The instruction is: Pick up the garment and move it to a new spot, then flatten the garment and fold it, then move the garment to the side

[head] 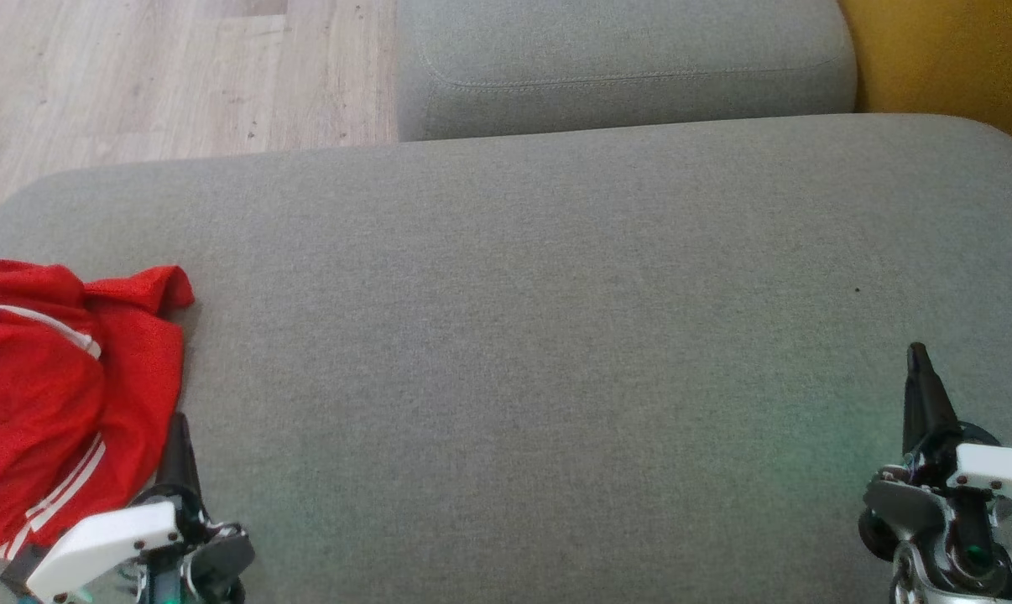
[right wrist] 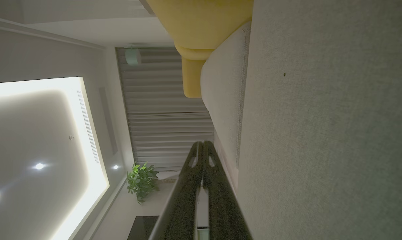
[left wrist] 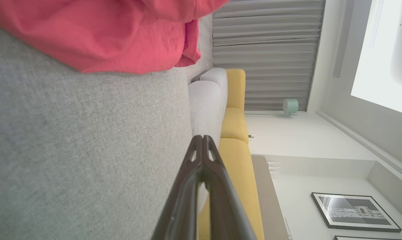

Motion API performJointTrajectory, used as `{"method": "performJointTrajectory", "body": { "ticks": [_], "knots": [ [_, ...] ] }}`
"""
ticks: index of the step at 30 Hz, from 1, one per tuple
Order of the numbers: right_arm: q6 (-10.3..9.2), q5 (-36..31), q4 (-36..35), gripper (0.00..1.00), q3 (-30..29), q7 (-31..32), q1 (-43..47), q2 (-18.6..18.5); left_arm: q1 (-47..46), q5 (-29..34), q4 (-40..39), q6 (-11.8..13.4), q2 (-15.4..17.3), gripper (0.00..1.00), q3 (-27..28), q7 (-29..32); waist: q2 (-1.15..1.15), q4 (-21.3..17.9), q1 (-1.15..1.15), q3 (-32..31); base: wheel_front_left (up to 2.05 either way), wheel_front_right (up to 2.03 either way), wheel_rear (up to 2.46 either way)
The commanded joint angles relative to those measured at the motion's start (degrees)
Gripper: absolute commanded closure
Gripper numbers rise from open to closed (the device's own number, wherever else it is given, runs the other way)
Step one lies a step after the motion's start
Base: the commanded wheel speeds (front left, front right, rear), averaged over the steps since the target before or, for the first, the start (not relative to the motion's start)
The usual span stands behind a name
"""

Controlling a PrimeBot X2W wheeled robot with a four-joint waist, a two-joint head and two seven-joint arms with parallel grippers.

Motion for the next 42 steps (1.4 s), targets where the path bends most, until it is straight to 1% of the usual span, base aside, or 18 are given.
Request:
{"method": "performJointTrajectory", "body": {
  "ticks": [1, 42],
  "knots": [
    [-0.04, 0.4, -2.2, 1.0, 1.2, 0.3, -1.9, -0.3, -3.0, -0.3, -2.1, -0.4, 0.3, 1.0, 2.3, 0.2, 0.0, 0.0, 0.0, 0.0, 0.0, 0.0, 0.0],
    [-0.04, 0.4, -2.2, 1.0, 1.2, 0.3, -1.9, -0.3, -3.0, -0.3, -2.1, -0.4, 0.3, 1.0, 2.3, 0.2, 0.0, 0.0, 0.0, 0.0, 0.0, 0.0, 0.0]
  ]
}}
